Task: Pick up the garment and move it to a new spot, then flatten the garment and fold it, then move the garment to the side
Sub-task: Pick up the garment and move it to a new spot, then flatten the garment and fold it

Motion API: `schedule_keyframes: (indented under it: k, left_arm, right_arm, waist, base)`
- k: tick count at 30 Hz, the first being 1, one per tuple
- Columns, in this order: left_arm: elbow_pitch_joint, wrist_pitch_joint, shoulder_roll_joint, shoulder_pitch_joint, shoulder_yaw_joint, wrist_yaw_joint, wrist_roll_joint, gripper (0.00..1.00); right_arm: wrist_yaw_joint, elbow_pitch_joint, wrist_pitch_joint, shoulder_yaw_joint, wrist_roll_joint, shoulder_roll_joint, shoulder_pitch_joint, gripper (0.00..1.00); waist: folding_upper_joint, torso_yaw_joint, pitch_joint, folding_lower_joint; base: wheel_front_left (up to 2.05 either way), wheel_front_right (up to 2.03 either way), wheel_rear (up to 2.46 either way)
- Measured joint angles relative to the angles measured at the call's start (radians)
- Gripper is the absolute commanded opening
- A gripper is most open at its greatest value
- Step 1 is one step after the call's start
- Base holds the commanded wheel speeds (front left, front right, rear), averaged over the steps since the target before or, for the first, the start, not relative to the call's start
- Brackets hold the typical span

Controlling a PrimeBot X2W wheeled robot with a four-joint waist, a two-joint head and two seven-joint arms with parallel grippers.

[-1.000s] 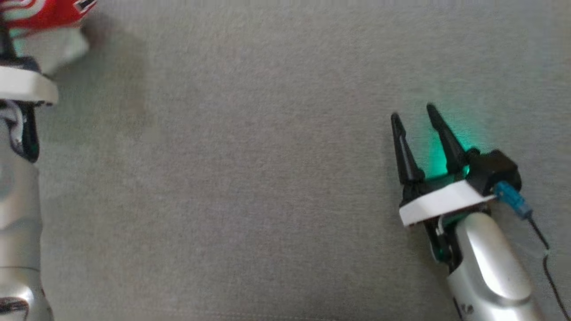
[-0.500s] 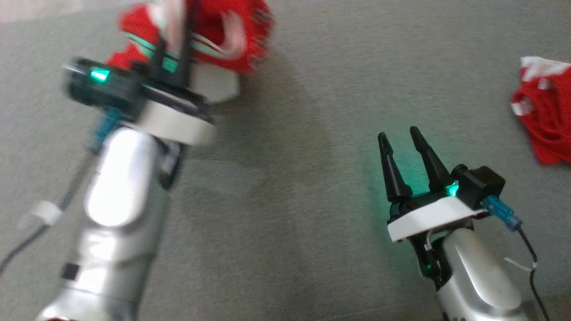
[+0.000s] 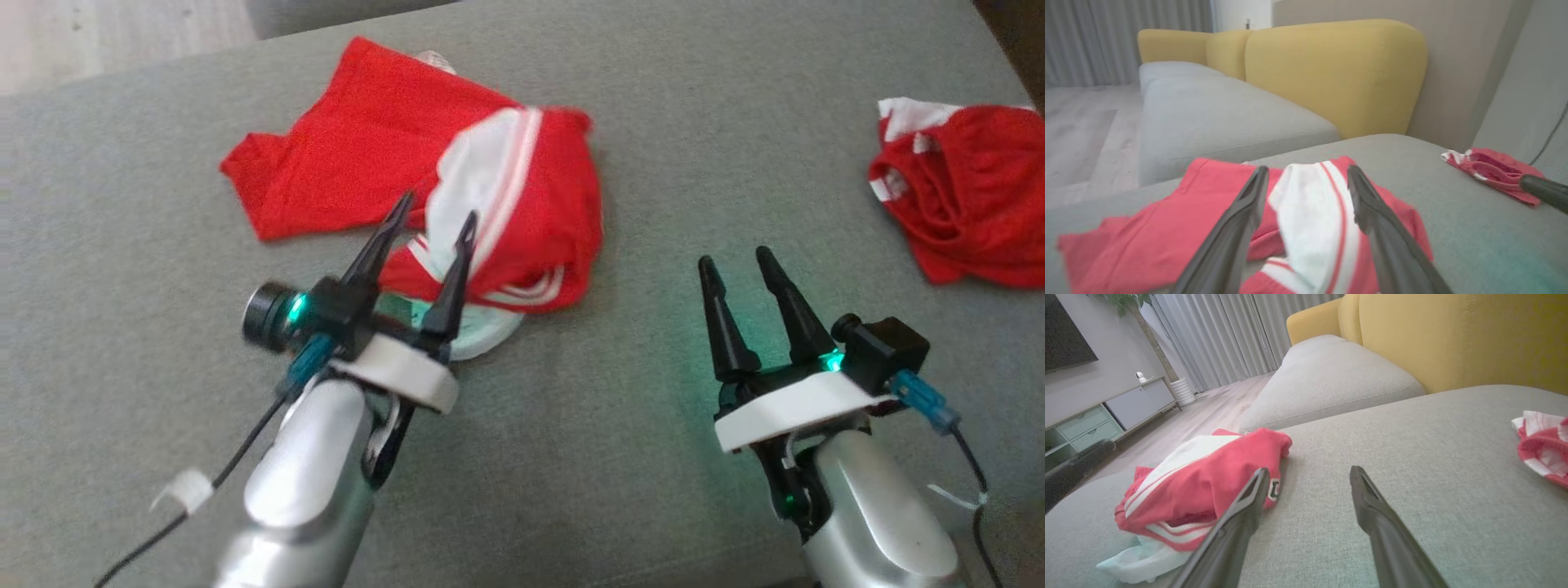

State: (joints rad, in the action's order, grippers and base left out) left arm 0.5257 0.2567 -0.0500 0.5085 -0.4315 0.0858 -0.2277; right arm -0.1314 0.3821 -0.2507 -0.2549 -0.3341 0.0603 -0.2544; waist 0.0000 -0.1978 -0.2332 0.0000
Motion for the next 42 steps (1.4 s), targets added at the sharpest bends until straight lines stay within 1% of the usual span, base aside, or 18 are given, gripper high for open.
schedule_keyframes:
  k: [3,8,12,17,19,24,30,33,36,39,42]
  left_arm:
    - [-0.024,0.0,0.0,-0.058,0.069,-0.024,-0.003,1.0]
    - [-0.089,0.0,0.0,-0.191,0.195,-0.042,-0.011,1.0]
    - [-0.13,0.0,0.0,-0.316,0.275,-0.042,0.004,1.0]
    - [-0.182,0.0,0.0,-0.423,0.331,-0.037,0.032,1.0]
    - [-0.197,0.0,0.0,-0.457,0.337,-0.025,0.04,1.0]
    - [-0.224,0.0,0.0,-0.529,0.337,-0.024,0.034,1.0]
    - [-0.235,0.0,0.0,-0.554,0.325,-0.025,0.012,1.0]
    - [-0.239,0.0,0.0,-0.553,0.308,-0.026,0.007,1.0]
    - [-0.238,0.0,0.0,-0.549,0.293,-0.025,0.006,1.0]
    - [-0.236,0.0,0.0,-0.528,0.264,-0.024,-0.025,1.0]
    - [-0.233,0.0,0.001,-0.498,0.228,-0.023,-0.038,1.0]
  right_arm:
    - [0.0,0.002,0.0,0.015,0.002,-0.001,0.001,1.0]
    - [0.0,0.009,0.0,0.056,0.009,-0.003,0.018,1.0]
    - [0.0,0.026,0.0,0.086,0.009,-0.004,0.049,1.0]
    - [0.0,0.034,0.0,0.128,0.019,-0.006,0.081,1.0]
    - [0.0,0.04,0.0,0.145,0.025,-0.007,0.099,1.0]
    - [0.0,0.055,0.0,0.169,0.028,-0.008,0.148,1.0]
    - [0.0,0.056,0.0,0.175,0.026,-0.01,0.16,1.0]
    - [0.0,0.056,0.0,0.142,0.025,-0.01,0.157,1.0]
    - [0.0,0.06,0.0,0.073,0.028,-0.01,0.119,1.0]
    - [0.0,0.083,0.0,0.01,0.028,-0.009,0.02,1.0]
    - [0.0,0.117,0.007,-0.027,0.029,-0.008,-0.1,1.0]
  waist:
    - [0.0,0.027,0.01,0.0]
    - [0.0,0.078,0.041,0.0]
    - [0.0,0.116,0.077,-0.0001]
    - [0.0,0.153,0.126,-0.0001]
    - [0.0,0.166,0.145,-0.0002]
    - [0.0,0.192,0.183,-0.0002]
    - [0.0,0.208,0.186,-0.0001]
    - [0.0,0.216,0.173,0.0]
    - [0.0,0.227,0.156,0.0]
    - [0.0,0.25,0.141,0.0001]
    - [0.0,0.285,0.127,0.0001]
  base:
    - [0.0,0.0,0.0]
    - [0.0,0.0,0.0]
    - [0.0,0.0,0.0]
    - [0.0,0.0,0.0]
    - [0.0,0.0,0.0]
    - [0.0,0.0,0.0]
    - [0.0,0.0,0.0]
    - [0.0,0.0,0.0]
    - [0.0,0.0,0.0]
    - [0.0,0.0,0.0]
    - [0.0,0.0,0.0]
